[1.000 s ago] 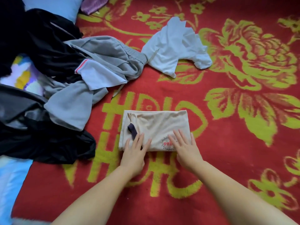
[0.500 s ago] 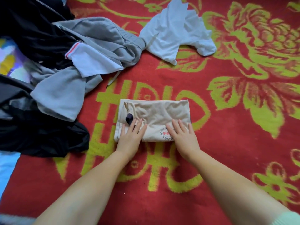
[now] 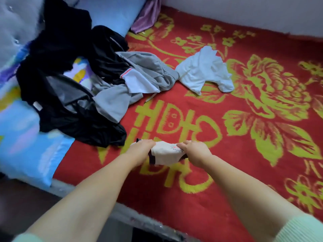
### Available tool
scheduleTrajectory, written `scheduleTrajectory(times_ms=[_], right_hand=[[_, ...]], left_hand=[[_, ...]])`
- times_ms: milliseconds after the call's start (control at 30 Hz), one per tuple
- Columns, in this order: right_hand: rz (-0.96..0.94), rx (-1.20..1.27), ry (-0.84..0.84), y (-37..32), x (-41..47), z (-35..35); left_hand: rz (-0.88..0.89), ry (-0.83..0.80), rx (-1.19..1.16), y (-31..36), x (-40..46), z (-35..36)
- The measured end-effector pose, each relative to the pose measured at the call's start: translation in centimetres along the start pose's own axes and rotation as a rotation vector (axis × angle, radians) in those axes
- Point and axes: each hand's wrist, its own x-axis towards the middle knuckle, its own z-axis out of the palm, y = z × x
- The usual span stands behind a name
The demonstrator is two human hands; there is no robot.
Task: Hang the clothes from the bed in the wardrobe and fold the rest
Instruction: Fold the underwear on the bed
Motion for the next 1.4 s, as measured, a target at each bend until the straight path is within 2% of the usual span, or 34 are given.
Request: scheduleTrajectory(times_ms=[100,267,433,600,667,800,900,1033,1233,1400], right_hand=[[-0.092,-0.028,-0.014,-3.2,-1.3,-1.4],[-0.334,-0.151,0.094,-9.6,-3.5,-2.6],[-0.631,-0.259,0.188,-18.0,-7.2,-1.6],[-0.926,-0.329,0.179,-27.1,-11.2,0.4],[-1.025,-0.338,0.151,-31.0,-13.2,1.4],[-1.173,-0.358,0.125,-38.3,-17.7,4.3],[-1.229,-0.425,0.111,-43.5,-21.3,6.8],[-1.261,-0.513,0.099,-50.8,-26.8,10.5],[-1.31,-0.595,0.047,-62.8,-34.5,15.8],[-1.332,-0.639,-0.045,-71.1,-37.8,18.0]], left_hand=[[-0.113,0.074,0.027,-0.1,-5.2,-0.1],[-0.329,0.339,-0.043,-0.9,-15.8,2.4],[-0.508,0.536,-0.015,-2.8,-27.0,9.7],[-0.742,0.591,-0.116,-1.5,-38.1,16.2],[-0.807,0.671,-0.134,-1.4,-42.3,19.2],[-0.932,0.666,-0.142,-0.5,-50.1,25.2],[-0.984,0.632,-0.268,-0.4,-55.6,29.9],[-1.02,0.713,-0.284,-0.9,-63.7,35.1],[-1.149,0.726,-0.382,-2.7,-76.6,41.7],[-1.25,0.565,-0.456,-6.4,-83.1,45.0]])
